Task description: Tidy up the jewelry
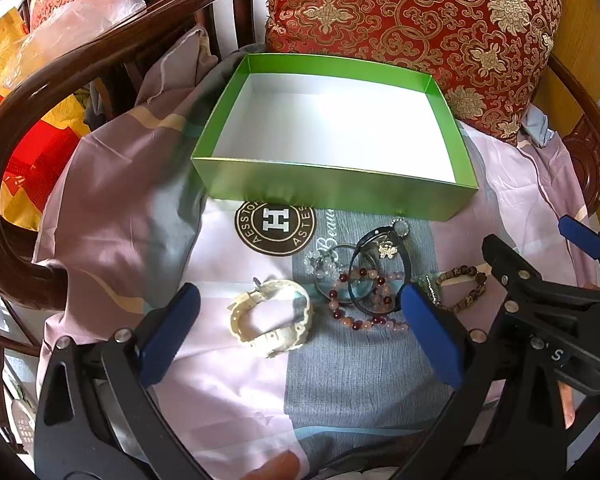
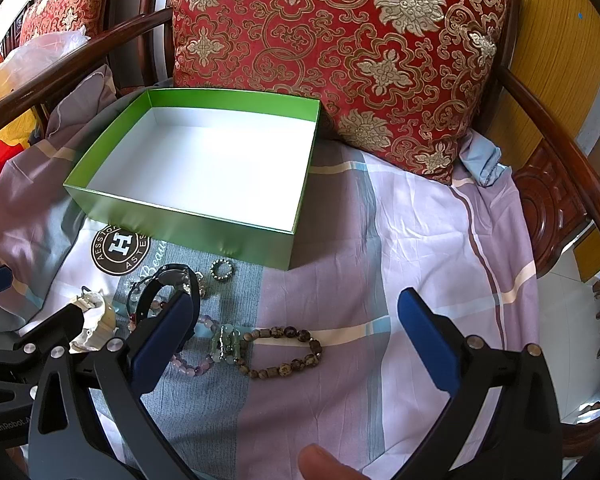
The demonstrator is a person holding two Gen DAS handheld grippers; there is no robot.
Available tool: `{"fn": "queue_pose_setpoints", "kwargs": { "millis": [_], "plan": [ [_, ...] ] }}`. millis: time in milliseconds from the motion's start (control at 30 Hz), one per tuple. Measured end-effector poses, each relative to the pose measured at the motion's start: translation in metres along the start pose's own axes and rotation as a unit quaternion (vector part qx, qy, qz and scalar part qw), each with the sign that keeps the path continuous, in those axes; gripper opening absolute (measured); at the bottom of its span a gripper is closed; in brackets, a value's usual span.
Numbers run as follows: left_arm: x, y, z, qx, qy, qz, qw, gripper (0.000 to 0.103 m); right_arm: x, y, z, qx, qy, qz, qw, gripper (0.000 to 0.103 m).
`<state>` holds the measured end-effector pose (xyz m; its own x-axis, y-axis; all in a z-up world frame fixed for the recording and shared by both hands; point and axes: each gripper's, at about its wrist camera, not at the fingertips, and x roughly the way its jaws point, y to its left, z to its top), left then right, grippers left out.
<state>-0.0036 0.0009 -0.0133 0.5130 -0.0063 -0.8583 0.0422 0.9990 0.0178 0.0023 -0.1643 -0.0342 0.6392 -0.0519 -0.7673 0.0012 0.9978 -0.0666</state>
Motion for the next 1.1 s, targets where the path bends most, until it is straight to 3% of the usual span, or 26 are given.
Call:
{"fn": "queue_pose_setpoints", "kwargs": {
  "millis": [1100],
  "plan": [
    [0.0018,-0.001,-0.0009,-0.001,0.008,-0.001,1.0,0.101,0.0041,0.0,-0.0043,0.0,0.002,0.0,1.0,0.102]
  ]
}}
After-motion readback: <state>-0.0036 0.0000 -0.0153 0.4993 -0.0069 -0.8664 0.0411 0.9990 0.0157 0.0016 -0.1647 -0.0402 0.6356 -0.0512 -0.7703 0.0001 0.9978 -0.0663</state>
